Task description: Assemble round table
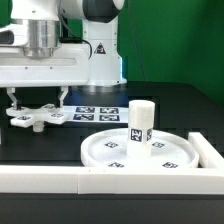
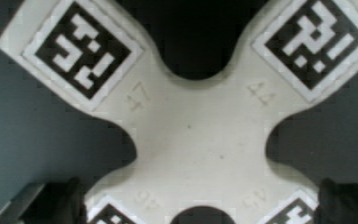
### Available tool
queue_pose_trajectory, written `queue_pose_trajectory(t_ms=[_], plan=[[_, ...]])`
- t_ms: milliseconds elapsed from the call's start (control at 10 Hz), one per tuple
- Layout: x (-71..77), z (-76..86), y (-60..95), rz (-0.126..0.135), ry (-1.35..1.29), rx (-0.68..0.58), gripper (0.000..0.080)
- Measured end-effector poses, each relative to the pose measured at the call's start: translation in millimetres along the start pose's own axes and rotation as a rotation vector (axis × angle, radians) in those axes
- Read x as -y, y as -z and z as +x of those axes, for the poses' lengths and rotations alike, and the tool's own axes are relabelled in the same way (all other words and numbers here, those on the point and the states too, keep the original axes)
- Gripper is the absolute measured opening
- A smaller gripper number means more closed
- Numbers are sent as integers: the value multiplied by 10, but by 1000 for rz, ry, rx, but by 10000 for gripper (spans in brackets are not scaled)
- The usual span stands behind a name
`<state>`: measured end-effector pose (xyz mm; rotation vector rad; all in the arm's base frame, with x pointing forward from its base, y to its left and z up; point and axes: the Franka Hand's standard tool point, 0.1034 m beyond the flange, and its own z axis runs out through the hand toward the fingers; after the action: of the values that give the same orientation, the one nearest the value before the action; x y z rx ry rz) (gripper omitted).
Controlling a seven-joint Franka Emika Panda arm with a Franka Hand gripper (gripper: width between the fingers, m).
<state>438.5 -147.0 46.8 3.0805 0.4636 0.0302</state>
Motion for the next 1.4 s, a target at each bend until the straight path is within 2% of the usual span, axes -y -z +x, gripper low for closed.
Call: queue_pose_trajectory(t_ms=[600,1400], plan=[[-3,-91,-109,4,-2,21,649],[-12,-91,-148,3,0,26,649]])
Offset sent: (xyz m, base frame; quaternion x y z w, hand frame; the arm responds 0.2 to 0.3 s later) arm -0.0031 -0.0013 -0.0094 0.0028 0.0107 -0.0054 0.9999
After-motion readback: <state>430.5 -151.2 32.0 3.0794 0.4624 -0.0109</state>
